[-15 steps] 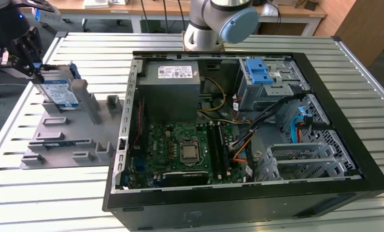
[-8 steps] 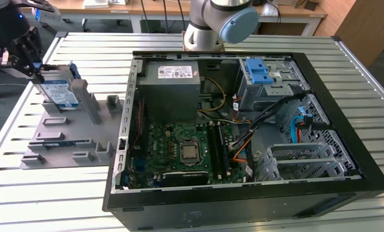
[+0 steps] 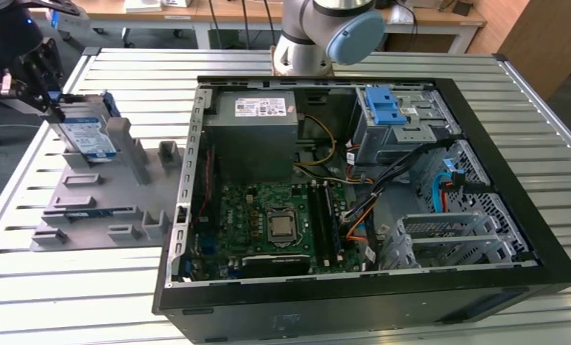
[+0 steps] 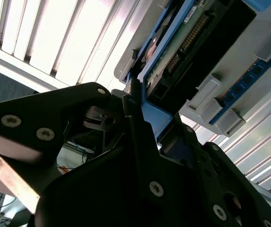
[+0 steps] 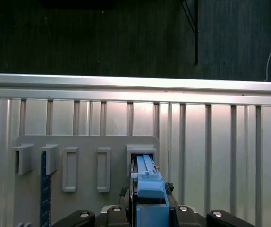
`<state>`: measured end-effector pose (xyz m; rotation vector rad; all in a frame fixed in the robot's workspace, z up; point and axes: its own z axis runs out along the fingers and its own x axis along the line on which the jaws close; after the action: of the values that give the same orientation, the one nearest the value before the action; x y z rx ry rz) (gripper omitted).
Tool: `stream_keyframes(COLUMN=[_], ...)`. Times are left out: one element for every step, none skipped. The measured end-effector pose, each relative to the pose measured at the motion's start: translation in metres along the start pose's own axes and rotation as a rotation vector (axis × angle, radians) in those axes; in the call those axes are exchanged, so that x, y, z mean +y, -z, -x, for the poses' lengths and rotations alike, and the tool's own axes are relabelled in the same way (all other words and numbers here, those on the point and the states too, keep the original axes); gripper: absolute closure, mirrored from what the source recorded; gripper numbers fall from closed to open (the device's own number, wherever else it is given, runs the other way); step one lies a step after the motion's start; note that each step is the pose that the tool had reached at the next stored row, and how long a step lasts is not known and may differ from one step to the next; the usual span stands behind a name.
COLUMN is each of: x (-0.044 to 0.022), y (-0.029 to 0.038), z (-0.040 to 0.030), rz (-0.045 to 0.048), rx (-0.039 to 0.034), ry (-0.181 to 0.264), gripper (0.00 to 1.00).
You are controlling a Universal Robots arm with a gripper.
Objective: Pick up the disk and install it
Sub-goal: 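Pick up the disk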
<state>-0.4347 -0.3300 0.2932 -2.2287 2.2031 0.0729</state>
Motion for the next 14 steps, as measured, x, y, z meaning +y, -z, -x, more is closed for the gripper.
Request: stream_keyframes(x=[0.0000, 0.0001, 0.0001, 0.0001, 0.0001, 0.0001, 0.0002, 0.0002, 0.0002, 0.0002, 0.0002, 0.0003, 0.0003, 0.0003], y=[0.0008, 0.0016, 0.0024, 0.0032, 0.0039, 0.0048, 0.0059, 0.0069, 0.0077, 0.0084, 0.0092, 0.0098, 0.0103, 0.0106], z=[0.0000, 0.0000, 0.0001, 0.0001, 0.0002, 0.0002, 0.0002, 0.0003, 0.0003, 0.0003, 0.0003, 0.0004, 0.0004, 0.0004], rz=[-0.0001, 0.0000, 0.0000, 0.0000, -0.0001, 0.0000, -0.0001, -0.0001, -0.0001, 0.0000, 0.0000, 0.0000, -0.0001, -0.0002], rx=[-0.0001, 0.0000, 0.0000, 0.0000, -0.0001, 0.0000, -0.0001, -0.0001, -0.0001, -0.0001, -0.0001, -0.0002, -0.0003, -0.0003], ry=[0.000, 0.000, 0.000, 0.000, 0.000, 0.000, 0.000, 0.000, 0.000, 0.000, 0.000, 0.000, 0.000, 0.000], gripper=[0.64, 0.64, 0.64, 0.64, 0.64, 0.64, 0.64, 0.64, 0.64, 0.64, 0.64, 0.64, 0.64, 0.64])
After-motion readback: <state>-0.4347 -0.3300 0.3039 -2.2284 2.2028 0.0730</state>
